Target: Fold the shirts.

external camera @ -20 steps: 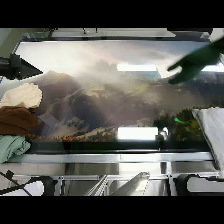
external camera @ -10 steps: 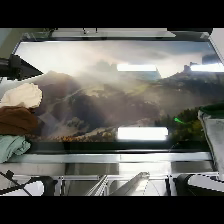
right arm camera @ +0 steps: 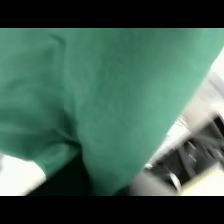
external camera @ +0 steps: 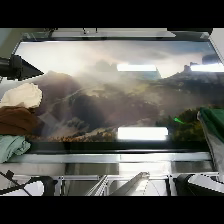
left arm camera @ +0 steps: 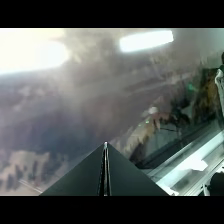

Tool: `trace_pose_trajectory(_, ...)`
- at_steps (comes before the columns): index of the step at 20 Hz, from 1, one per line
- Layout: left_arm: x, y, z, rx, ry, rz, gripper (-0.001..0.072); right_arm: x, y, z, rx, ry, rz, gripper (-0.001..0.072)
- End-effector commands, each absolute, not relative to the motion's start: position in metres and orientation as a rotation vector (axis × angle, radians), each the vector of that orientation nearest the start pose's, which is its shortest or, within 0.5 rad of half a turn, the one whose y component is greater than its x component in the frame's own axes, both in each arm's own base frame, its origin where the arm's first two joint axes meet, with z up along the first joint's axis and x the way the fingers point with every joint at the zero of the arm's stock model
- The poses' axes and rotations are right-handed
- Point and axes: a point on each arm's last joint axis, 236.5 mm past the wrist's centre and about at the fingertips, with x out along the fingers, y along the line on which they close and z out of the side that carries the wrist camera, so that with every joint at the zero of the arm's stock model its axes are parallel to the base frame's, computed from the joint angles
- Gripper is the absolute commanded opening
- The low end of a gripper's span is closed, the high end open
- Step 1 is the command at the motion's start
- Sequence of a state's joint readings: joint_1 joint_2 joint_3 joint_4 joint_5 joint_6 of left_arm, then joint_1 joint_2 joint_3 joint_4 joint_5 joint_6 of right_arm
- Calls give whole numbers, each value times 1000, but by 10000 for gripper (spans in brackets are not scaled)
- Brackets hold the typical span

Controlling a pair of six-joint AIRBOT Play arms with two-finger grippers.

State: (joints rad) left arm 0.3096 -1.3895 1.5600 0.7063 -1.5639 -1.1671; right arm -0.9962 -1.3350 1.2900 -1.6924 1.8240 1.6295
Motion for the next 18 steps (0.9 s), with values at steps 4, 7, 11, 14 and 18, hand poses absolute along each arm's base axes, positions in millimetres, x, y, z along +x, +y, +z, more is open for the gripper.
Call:
trace_pose_trajectory(4,406,-72,163,-419,1035,-692,13,81,-231,15,841,1885,-921,699)
trace_pose_trajectory(7,408,-82,164,-407,1028,-706,13,81,-227,16,878,1885,-945,698)
trace_pose_trajectory(11,422,-81,172,-400,967,-678,13,142,-196,8,1020,1748,-750,21)
trace_pose_trajectory(14,420,-75,194,-363,934,-686,13,221,-156,20,989,1562,-434,21)
trace_pose_trajectory(18,360,-92,192,-365,1033,-744,12,281,-57,80,812,1355,-23,21)
